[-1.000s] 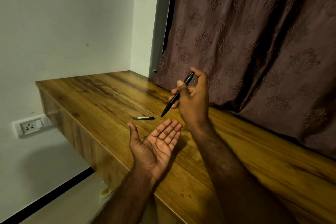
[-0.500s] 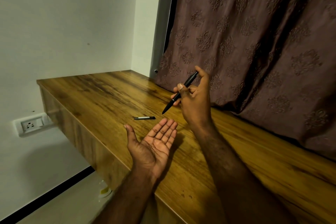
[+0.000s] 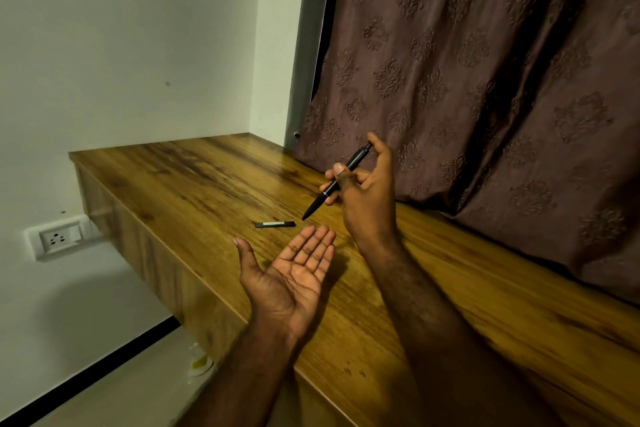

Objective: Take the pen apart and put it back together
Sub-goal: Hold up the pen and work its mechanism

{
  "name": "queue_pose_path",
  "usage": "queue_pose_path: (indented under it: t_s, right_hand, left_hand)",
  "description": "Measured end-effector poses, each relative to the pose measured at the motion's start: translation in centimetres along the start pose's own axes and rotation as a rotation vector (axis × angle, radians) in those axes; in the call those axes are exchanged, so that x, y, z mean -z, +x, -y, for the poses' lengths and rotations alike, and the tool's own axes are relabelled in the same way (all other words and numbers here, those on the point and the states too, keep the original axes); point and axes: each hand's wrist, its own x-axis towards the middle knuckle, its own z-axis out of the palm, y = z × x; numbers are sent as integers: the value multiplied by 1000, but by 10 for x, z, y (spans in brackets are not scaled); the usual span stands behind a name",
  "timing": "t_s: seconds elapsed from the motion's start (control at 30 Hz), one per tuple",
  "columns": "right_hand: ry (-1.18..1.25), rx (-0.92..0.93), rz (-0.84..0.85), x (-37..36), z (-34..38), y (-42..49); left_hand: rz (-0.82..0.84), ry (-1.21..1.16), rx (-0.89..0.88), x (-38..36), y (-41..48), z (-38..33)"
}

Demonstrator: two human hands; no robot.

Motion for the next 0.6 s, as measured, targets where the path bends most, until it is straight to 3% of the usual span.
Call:
queue_pose_path:
  t_s: [0.6]
  right_hand:
    - [-11,-26,-13,0,-11,-1]
  left_hand:
    - [20,-17,9,1,0,0]
